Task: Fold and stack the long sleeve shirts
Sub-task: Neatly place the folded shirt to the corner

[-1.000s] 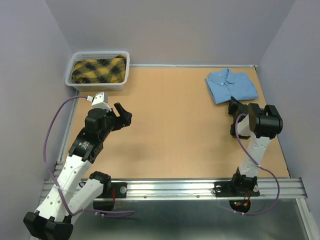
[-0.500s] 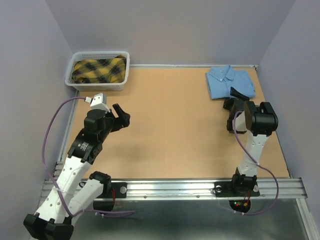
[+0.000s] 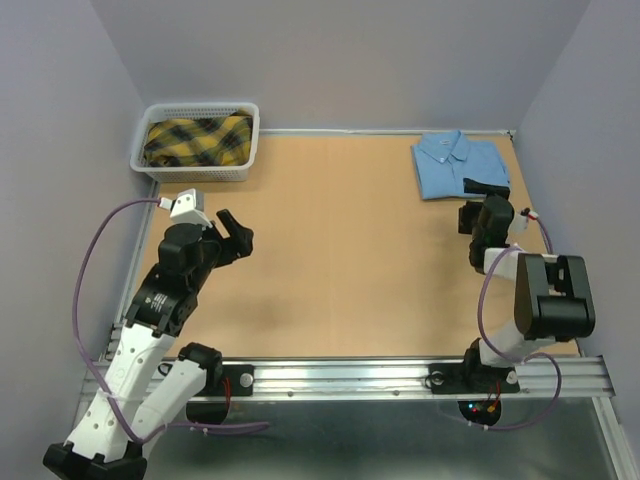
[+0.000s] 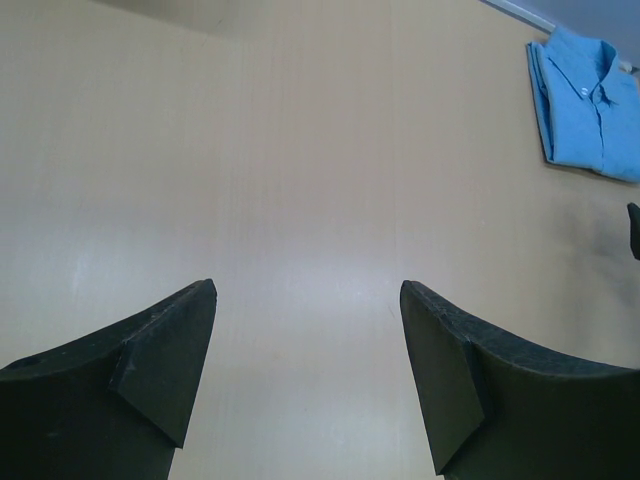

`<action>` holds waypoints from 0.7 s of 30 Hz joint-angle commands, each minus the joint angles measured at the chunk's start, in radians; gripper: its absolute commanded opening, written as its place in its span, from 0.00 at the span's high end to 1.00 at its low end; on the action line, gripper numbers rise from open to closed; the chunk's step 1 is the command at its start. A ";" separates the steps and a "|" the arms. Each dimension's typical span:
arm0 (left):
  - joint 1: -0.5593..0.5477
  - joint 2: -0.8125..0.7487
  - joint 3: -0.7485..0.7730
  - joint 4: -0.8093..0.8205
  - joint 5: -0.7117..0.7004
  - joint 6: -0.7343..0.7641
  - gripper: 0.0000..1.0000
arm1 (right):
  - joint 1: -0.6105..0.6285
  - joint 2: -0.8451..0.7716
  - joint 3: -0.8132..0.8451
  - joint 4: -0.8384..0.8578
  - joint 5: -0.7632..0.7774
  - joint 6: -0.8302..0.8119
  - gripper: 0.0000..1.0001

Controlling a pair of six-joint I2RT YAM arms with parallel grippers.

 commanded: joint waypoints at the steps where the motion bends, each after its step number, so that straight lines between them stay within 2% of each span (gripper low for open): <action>1: 0.004 -0.025 0.073 -0.048 -0.046 0.019 0.14 | 0.003 -0.186 0.041 -0.551 0.036 -0.262 0.00; 5: 0.004 -0.058 0.149 -0.114 -0.075 0.034 0.14 | 0.003 -0.401 0.104 -0.782 0.007 -0.497 0.00; 6: 0.004 -0.068 0.163 -0.126 -0.096 0.039 0.14 | 0.003 -0.446 0.133 -0.826 0.002 -0.608 0.00; 8: 0.004 -0.102 0.194 -0.158 -0.119 0.059 0.14 | 0.003 -0.572 0.197 -0.990 0.026 -0.705 0.00; 9: 0.004 -0.116 0.225 -0.181 -0.148 0.071 0.14 | 0.003 -0.646 0.275 -1.035 0.046 -0.803 0.00; 12: 0.004 -0.185 0.268 -0.203 -0.209 0.080 0.14 | 0.003 -0.743 0.442 -1.208 0.063 -0.958 0.00; 16: 0.004 -0.317 0.283 -0.209 -0.289 0.123 0.13 | 0.021 -0.929 0.576 -1.345 0.059 -1.061 0.00; 18: 0.004 -0.357 0.288 -0.211 -0.354 0.129 0.11 | 0.038 -0.972 0.600 -1.366 0.088 -1.083 0.00; 21: 0.003 -0.421 0.314 -0.203 -0.391 0.171 0.09 | 0.061 -1.070 0.607 -1.370 0.050 -1.133 0.00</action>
